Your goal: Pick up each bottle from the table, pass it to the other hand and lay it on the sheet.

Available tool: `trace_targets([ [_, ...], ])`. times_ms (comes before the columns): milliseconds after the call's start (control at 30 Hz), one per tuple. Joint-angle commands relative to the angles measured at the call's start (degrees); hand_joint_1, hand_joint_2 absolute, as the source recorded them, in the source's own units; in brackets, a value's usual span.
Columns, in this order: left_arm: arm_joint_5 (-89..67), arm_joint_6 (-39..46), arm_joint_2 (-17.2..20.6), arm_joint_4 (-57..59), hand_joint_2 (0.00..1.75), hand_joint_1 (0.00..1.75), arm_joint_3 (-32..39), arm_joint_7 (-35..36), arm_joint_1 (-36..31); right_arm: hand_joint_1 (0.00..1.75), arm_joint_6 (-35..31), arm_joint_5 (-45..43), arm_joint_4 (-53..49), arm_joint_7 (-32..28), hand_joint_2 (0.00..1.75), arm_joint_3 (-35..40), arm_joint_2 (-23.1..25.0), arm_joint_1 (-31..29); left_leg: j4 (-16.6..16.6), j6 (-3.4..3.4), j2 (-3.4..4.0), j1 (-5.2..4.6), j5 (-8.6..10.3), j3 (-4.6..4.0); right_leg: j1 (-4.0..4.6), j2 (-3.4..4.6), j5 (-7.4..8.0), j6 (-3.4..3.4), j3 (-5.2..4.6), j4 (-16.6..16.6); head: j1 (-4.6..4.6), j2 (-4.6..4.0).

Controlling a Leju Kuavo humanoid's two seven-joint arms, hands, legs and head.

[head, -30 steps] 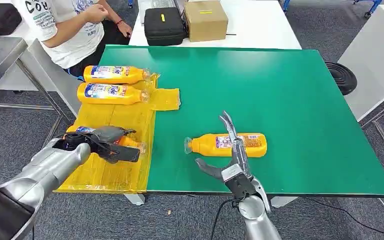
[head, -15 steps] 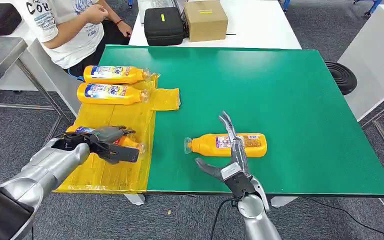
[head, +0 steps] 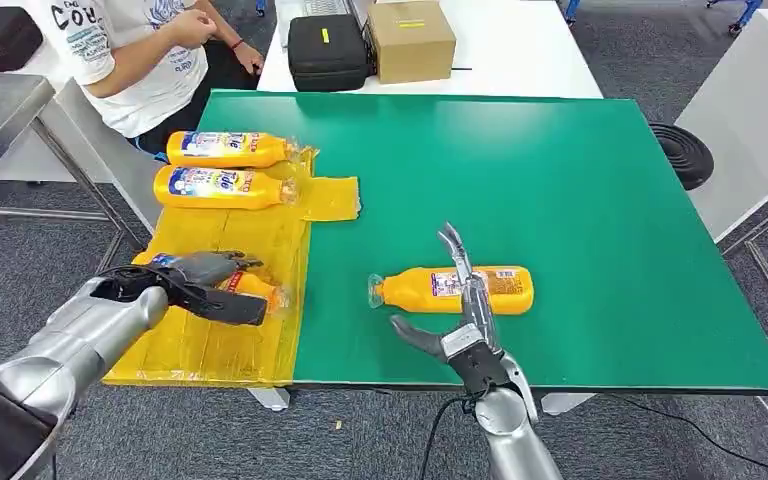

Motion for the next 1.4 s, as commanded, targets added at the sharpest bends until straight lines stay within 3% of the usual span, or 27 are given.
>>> trace_targets([
  [33, -0.2, -1.5, 3.8, -2.4, 0.0, 0.0, -1.7, -0.3, 0.3, 0.0, -0.2, -0.2, 3.8, -0.1, 1.75, 0.8, -1.3, -2.5, 0.0, 0.0, 0.18, 0.01, -0.05, 0.14, 0.03, 0.13, 0.01, -0.09, 0.08, 0.0, -0.02, 0.0],
  [233, 0.9, -1.2, 4.6, -4.0, 0.0, 0.0, -0.8, -0.4, 0.3, 0.0, -0.1, -0.2, 3.7, 0.0, 1.75, 0.6, -1.4, -2.3, 0.0, 0.0, 0.19, 0.03, -0.09, 0.25, 0.06, 0.1, -0.03, -0.14, 0.22, -0.1, 0.0, 0.0],
  [467, 3.5, -3.7, 9.2, -11.2, 0.0, 0.0, -0.2, -1.9, 0.9, 0.0, -0.1, -0.5, 4.1, -0.1, 1.75, 0.1, -1.3, -2.4, 0.0, -0.01, 0.14, 0.03, -0.05, 0.08, 0.05, 0.08, -0.01, -0.1, 0.06, 0.0, 0.0, 0.0],
  [1133, 9.5, -0.4, 9.8, -15.8, 0.0, 0.0, 4.5, -4.2, 4.2, 0.0, 0.2, -0.7, 4.7, -0.1, 1.75, -0.2, -1.2, -2.1, 0.0, 0.0, 0.07, 0.03, -0.07, 0.06, 0.05, -0.01, -0.05, -0.12, 0.05, 0.0, 0.0, 0.0],
  [1300, 13.3, 6.7, 6.9, -17.1, 0.0, 0.0, 10.1, -6.7, 6.9, 0.0, -0.3, 0.5, 3.6, 0.4, 1.75, -0.5, -1.2, -1.7, 0.0, 0.02, 0.03, 0.04, -0.08, 0.12, 0.06, -0.06, -0.08, -0.13, 0.13, -0.1, 0.0, 0.0],
  [1400, 19.2, 12.9, 3.2, -19.8, 0.0, 0.0, 18.3, -9.5, 11.6, 0.0, -3.1, 8.3, 2.1, 5.9, 1.75, -0.2, -2.8, -2.3, -0.1, 0.03, -0.03, -0.01, -0.07, 0.17, 0.01, -0.12, -0.09, -0.11, 0.18, -0.1, -0.02, 0.0],
])
